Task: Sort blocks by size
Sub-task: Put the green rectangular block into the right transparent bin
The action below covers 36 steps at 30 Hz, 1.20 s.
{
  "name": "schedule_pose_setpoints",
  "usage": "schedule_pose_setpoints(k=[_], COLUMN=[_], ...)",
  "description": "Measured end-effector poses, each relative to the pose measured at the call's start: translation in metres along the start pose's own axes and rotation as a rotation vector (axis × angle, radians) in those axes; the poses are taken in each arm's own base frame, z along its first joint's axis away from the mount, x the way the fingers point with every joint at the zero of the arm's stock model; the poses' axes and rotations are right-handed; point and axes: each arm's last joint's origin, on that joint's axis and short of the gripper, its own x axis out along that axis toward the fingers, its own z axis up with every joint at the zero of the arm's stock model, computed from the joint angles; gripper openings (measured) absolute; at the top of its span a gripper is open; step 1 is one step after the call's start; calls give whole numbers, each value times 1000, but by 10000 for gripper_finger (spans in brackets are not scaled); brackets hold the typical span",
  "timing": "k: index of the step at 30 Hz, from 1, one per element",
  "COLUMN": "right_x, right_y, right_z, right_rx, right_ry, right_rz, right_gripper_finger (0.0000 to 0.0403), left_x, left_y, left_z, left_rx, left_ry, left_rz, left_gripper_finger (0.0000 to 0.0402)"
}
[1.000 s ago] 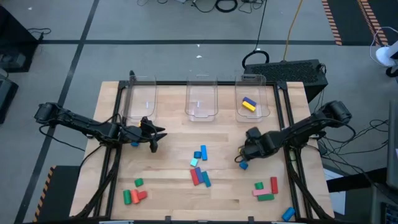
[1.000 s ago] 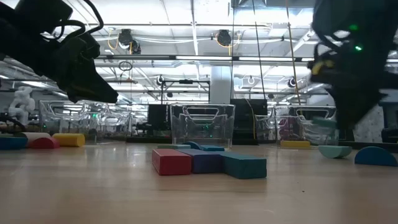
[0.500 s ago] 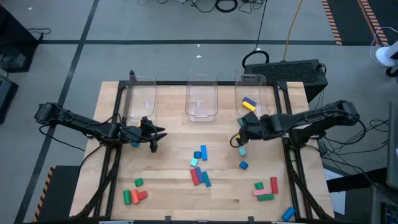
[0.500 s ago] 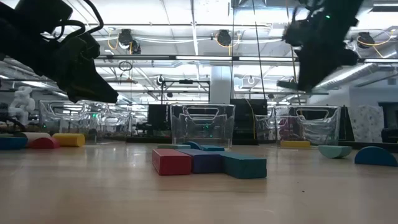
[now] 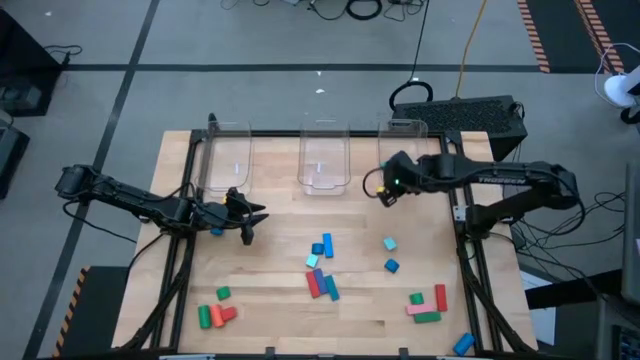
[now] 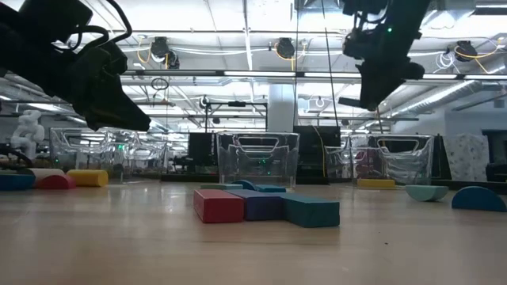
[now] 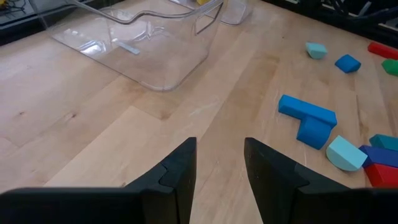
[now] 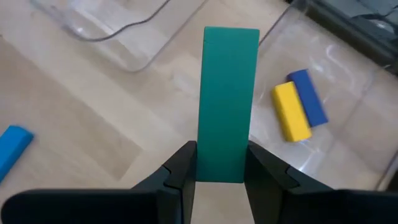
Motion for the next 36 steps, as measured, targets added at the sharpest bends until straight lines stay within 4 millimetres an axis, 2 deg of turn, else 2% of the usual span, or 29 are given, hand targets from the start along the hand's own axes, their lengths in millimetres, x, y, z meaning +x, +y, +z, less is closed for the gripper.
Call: schedule_pose_setpoints(k=[15, 20, 25, 36], right_x=[15, 23, 41, 96], right_y=[-39, -49, -56, -70], right_z=[25, 34, 42, 48], right_rx=[43, 66, 66, 26], right_ry=[16, 32, 75, 253], right_rz=[-78, -41, -50, -125], right_gripper_finger=[98, 98, 98, 98], left_x=[0, 0, 0, 0], left_y=[0, 0, 0, 0], left_z=[0, 0, 0, -1], left_rx=[4, 6, 6, 10], left_ry=[1, 1, 1, 6], left_rz=[1, 1, 1, 3], left_gripper_finger=[136, 136, 136, 136])
